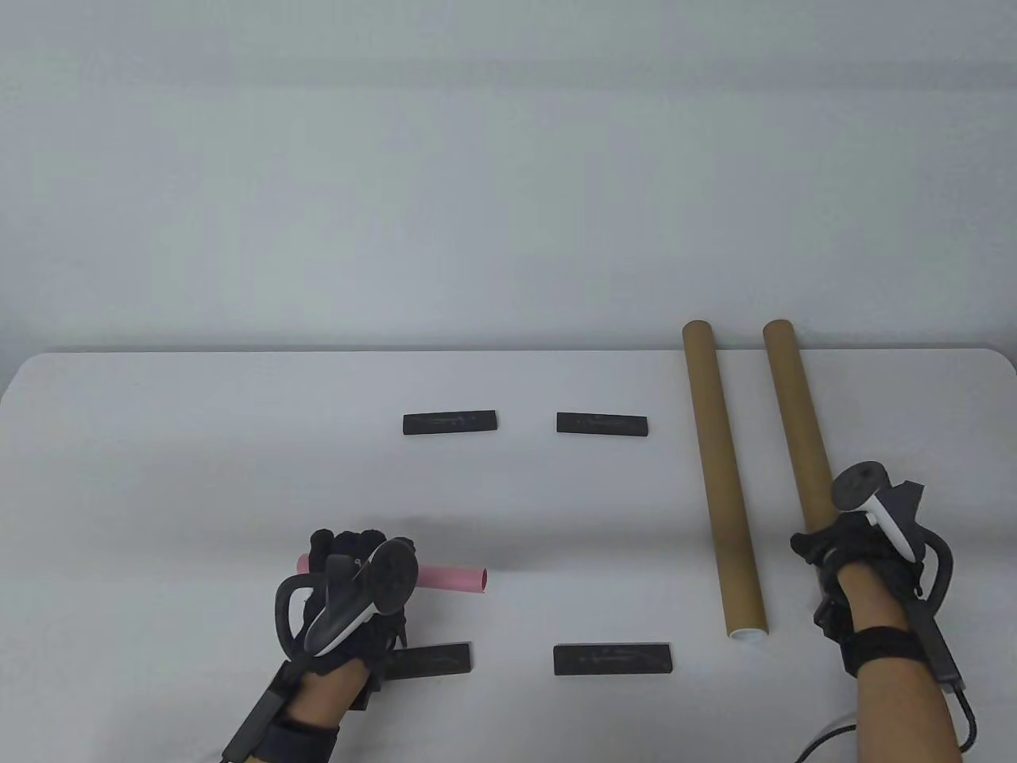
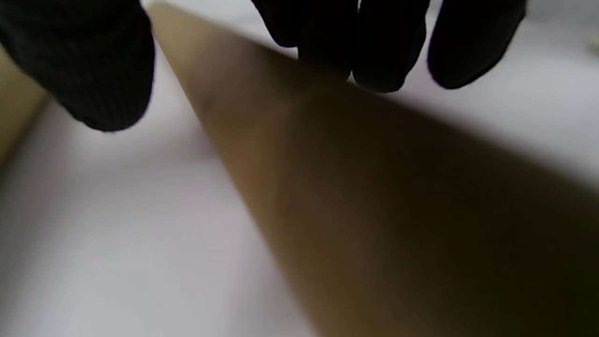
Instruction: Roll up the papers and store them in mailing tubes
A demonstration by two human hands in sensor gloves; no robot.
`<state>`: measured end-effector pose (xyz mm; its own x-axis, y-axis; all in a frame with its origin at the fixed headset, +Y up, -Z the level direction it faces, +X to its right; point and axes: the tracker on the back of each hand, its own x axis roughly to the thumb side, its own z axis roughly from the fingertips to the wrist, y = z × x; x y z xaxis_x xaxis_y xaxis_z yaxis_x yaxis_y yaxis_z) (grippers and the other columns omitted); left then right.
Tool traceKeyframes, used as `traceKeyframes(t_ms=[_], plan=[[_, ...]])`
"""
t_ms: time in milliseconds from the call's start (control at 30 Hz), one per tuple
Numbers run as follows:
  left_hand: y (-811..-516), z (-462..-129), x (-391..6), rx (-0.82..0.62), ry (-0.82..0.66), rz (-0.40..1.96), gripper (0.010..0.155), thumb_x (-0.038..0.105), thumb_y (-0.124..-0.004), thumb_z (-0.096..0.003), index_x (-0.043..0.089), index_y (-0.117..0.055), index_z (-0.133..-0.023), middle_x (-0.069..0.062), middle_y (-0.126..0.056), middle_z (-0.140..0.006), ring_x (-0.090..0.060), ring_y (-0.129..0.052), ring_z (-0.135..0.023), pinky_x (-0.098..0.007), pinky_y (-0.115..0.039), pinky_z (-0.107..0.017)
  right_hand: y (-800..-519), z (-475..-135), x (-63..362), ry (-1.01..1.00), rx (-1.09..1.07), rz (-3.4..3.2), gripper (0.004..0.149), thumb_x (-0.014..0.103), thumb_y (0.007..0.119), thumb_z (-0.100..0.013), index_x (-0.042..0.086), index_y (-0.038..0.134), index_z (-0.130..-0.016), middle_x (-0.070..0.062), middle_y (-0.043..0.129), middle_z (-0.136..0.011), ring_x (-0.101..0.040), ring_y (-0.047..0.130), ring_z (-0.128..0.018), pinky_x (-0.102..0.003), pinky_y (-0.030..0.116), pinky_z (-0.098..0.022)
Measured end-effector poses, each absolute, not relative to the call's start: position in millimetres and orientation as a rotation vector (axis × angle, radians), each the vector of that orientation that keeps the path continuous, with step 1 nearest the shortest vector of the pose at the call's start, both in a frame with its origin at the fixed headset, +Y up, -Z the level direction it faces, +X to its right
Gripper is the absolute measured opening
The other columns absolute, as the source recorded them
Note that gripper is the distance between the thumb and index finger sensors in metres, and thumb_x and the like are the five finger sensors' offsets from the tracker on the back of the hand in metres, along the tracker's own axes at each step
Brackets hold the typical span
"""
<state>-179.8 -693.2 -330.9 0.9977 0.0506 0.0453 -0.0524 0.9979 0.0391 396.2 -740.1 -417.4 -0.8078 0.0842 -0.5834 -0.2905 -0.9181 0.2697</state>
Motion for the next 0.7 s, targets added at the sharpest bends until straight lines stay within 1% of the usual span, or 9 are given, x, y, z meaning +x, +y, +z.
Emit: traceKeyframes(t_ms=[33, 100, 167, 267, 367, 500, 567, 667, 700], plan=[[-693, -331, -180, 0.04, -0.046, 0.051, 0.042, 0.034, -0.087, -0.0416, 0.038, -0.083, -0.083, 0.002, -0.09, -0.086, -0.028, -0.086, -0.09, -0.059, -0.049, -0.075, -746, -420, 396, 0.514, -0.906, 2.732, 0.103, 0.059, 0.091, -0.041, -0.004, 0.048, -0.11, -0.026, 0.065, -0.102, -0.053, 0.076, -0.089, -0.068, 0.071, -0.062], [-693, -331, -181, 0.039, -0.043, 0.048, 0.042, 0.034, -0.087, -0.0417, 0.038, -0.083, -0.084, 0.002, -0.09, -0.086, -0.028, -0.086, -0.09, -0.059, -0.049, -0.075, -752, -425, 394, 0.488, -0.986, 2.756, 0.093, 0.052, 0.092, -0.043, -0.004, 0.054, -0.107, -0.024, 0.072, -0.096, -0.049, 0.083, -0.081, -0.061, 0.077, -0.059], [-692, -331, -183, 0.042, -0.043, 0.048, 0.043, 0.034, -0.087, -0.0416, 0.038, -0.083, -0.084, 0.002, -0.09, -0.086, -0.028, -0.086, -0.09, -0.059, -0.049, -0.075, -753, -427, 393, 0.505, -1.022, 2.772, 0.089, 0.051, 0.092, -0.043, -0.003, 0.058, -0.105, -0.023, 0.075, -0.092, -0.044, 0.088, -0.075, -0.057, 0.081, -0.056], [-693, -332, -183, 0.044, -0.042, 0.046, 0.046, 0.034, -0.086, -0.0418, 0.038, -0.08, -0.087, 0.002, -0.09, -0.086, -0.028, -0.086, -0.09, -0.059, -0.049, -0.075, -748, -427, 397, 0.464, -1.05, 2.751, 0.085, 0.049, 0.09, -0.045, -0.003, 0.058, -0.103, -0.024, 0.073, -0.091, -0.04, 0.095, -0.073, -0.052, 0.088, -0.053], [-692, -331, -184, 0.051, -0.04, 0.04, 0.05, 0.034, -0.086, -0.0419, 0.037, -0.077, -0.091, 0.002, -0.09, -0.086, -0.028, -0.086, -0.09, -0.059, -0.049, -0.076, -737, -422, 404, 0.496, -1.01, 2.639, 0.084, 0.048, 0.09, -0.048, -0.002, 0.052, -0.104, -0.023, 0.068, -0.094, -0.042, 0.095, -0.078, -0.051, 0.089, -0.057], [-690, -331, -185, 0.063, -0.045, 0.048, 0.05, 0.034, -0.086, -0.042, 0.037, -0.076, -0.091, 0.002, -0.09, -0.085, -0.028, -0.086, -0.09, -0.059, -0.049, -0.076, -707, -407, 405, 0.306, -0.977, 2.802, 0.084, 0.051, 0.093, -0.046, 0.006, 0.054, -0.104, -0.017, 0.069, -0.094, -0.032, 0.099, -0.071, -0.046, 0.093, -0.053], [-690, -331, -185, 0.066, -0.047, 0.047, 0.05, 0.034, -0.086, -0.0419, 0.037, -0.076, -0.091, 0.002, -0.09, -0.085, -0.028, -0.086, -0.09, -0.059, -0.049, -0.076, -688, -397, 398, 0.207, -0.893, 2.859, 0.082, 0.051, 0.096, -0.044, 0.011, 0.056, -0.103, -0.013, 0.071, -0.094, -0.028, 0.1, -0.07, -0.044, 0.093, -0.052], [-691, -330, -184, 0.064, -0.057, 0.031, 0.05, 0.034, -0.086, -0.0418, 0.037, -0.076, -0.091, 0.002, -0.09, -0.085, -0.028, -0.086, -0.09, -0.059, -0.049, -0.076, -658, -376, 376, -0.017, -0.693, 3.022, 0.078, 0.051, 0.1, -0.043, 0.016, 0.061, -0.102, -0.009, 0.074, -0.093, -0.025, 0.1, -0.068, -0.042, 0.093, -0.052], [-691, -330, -184, 0.065, -0.06, 0.028, 0.05, 0.034, -0.086, -0.0418, 0.037, -0.076, -0.091, 0.002, -0.09, -0.086, -0.028, -0.086, -0.09, -0.059, -0.049, -0.075, -647, -364, 363, -0.124, -0.592, 3.06, 0.077, 0.05, 0.101, -0.043, 0.018, 0.064, -0.101, -0.008, 0.075, -0.093, -0.024, 0.101, -0.069, -0.042, 0.094, -0.052]])
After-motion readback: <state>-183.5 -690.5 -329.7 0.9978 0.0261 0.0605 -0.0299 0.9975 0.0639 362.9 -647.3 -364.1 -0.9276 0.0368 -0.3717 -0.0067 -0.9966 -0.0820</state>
